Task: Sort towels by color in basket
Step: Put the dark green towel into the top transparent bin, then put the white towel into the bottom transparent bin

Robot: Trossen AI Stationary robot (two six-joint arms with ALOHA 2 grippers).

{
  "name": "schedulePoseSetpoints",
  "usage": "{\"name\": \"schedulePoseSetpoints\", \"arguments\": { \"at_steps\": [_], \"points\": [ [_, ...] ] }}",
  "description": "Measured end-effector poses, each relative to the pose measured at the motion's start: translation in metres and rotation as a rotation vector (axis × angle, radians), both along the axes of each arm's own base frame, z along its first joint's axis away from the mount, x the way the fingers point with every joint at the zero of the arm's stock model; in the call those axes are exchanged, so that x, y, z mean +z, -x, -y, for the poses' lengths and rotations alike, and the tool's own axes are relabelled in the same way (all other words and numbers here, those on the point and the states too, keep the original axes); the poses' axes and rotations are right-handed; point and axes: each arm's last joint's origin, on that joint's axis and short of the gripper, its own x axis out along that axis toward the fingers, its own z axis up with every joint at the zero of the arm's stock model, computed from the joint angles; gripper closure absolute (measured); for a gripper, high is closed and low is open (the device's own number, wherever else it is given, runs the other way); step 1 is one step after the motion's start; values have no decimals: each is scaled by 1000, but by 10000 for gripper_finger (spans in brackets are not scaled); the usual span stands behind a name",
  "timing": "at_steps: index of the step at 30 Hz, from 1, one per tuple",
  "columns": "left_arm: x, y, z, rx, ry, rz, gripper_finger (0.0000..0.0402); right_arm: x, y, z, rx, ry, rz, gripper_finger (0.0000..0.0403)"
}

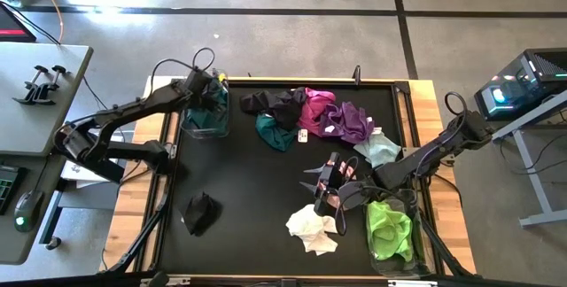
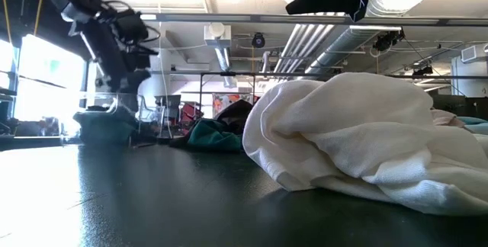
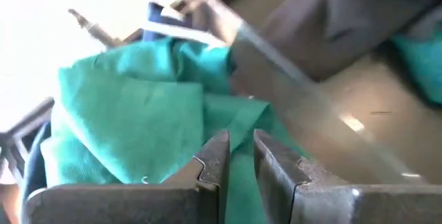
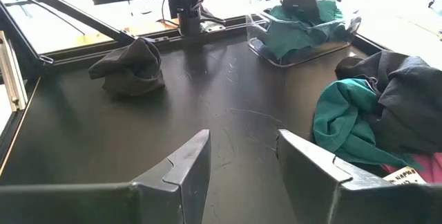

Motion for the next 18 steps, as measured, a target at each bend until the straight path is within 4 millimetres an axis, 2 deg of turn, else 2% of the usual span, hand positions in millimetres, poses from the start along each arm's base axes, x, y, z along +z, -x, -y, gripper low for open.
{"name": "schedulePoseSetpoints", "arguments": {
  "at_steps": [5,12,18],
  "points": [
    [17,-8,24,-68,40,-2,349,0,0,0,-2,-6,2,242],
    [35,-8,82,-174,60,145,349,0,0,0,-3,-9,3,242],
    [54,-8,131,-338,57,319,349,0,0,0,-6,-15,5,242]
  ]
}}
